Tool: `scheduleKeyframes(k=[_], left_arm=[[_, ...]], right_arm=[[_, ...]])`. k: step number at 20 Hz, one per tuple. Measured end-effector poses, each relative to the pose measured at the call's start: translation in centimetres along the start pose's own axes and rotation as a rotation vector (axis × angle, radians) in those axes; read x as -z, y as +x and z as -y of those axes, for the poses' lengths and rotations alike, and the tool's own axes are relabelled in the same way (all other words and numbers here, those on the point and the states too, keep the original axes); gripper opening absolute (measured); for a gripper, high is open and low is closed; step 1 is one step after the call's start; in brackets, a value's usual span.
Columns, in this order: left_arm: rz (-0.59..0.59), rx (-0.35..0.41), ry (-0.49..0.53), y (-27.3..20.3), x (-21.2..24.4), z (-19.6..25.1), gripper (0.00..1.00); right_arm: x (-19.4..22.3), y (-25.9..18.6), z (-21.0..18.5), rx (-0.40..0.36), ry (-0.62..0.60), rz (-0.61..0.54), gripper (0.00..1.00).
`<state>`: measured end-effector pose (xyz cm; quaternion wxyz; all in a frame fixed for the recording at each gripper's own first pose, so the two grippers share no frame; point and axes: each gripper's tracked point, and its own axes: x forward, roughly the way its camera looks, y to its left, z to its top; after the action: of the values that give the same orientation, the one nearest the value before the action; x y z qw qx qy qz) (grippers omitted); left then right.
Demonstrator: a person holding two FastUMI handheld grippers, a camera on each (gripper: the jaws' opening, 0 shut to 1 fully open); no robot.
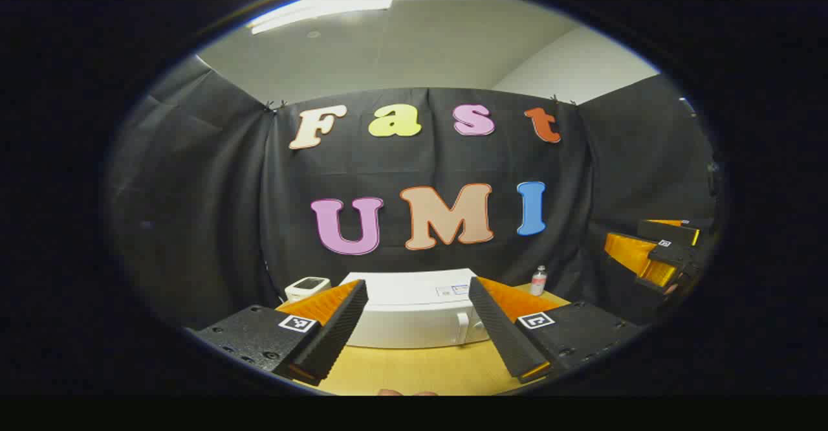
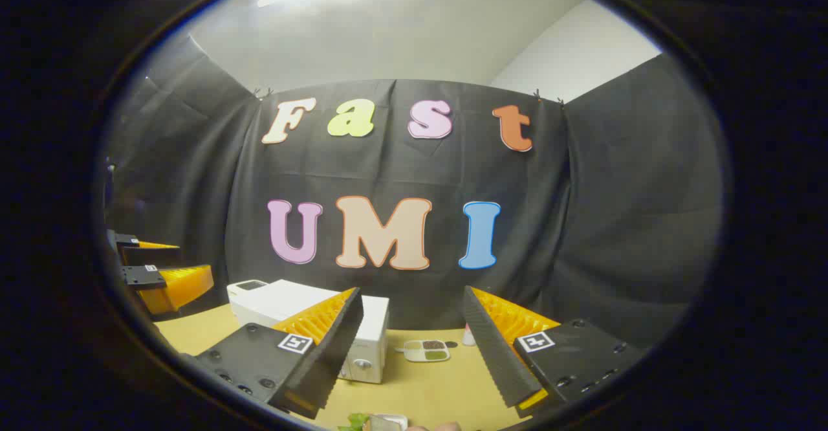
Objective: Open the microwave oven with the left hand, put the food in, and close the microwave oven.
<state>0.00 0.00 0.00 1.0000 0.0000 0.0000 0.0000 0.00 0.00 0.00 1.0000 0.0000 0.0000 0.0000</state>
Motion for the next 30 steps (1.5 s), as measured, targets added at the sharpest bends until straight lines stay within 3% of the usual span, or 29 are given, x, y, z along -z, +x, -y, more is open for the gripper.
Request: scheduleKeyframes(k=[16, 30], left_arm=[[-0.064, -0.012, -0.053, -0.3, 2.2, 0.3, 0.98], [-0.074, 0.031, -0.048, 1.3, 3.3, 1.5, 0.96]], right_arm=[[1.4, 0.4, -0.3, -0.032, -0.035, -0.022, 0.98], [2.3, 1.2, 0.0, -0.027, -0.026, -0.054, 0.98]])
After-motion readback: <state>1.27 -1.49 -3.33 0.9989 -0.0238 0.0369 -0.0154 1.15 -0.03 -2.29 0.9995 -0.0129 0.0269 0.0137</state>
